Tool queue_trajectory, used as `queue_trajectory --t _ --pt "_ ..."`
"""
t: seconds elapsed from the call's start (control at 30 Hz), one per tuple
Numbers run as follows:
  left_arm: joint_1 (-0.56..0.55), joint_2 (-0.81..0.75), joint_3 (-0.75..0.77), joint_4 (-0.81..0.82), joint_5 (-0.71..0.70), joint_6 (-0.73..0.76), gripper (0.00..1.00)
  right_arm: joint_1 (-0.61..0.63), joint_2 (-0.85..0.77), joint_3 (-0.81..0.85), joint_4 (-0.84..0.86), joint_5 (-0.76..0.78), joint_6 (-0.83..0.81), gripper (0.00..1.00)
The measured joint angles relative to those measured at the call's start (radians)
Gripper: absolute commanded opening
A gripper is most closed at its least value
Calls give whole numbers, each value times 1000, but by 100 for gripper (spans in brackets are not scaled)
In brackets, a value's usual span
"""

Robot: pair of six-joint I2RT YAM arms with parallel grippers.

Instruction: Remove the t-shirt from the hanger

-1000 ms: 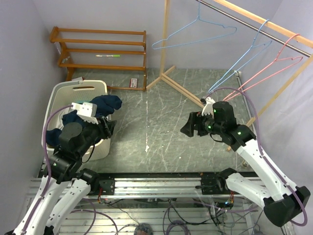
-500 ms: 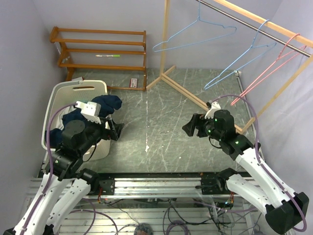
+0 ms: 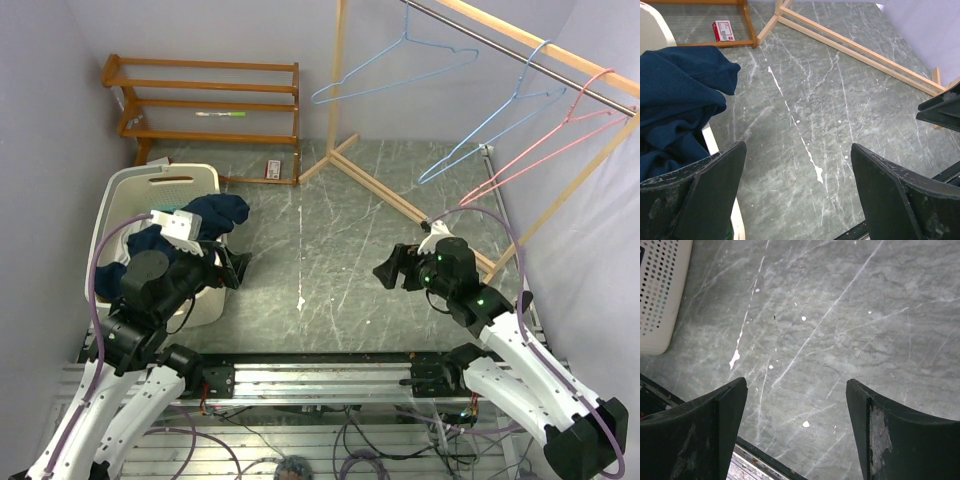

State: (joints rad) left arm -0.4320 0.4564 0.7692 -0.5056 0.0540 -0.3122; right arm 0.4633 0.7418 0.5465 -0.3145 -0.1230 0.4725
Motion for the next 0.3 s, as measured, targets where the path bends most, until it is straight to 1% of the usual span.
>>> queue_trajectory --t 0.1,0.3 --pt "-4 0 0 0 0 -1 95 0 -5 -17 1 0 0 75" --pt "-16 0 0 0 0 -3 95 0 -63 -27 12 -1 -3 76"
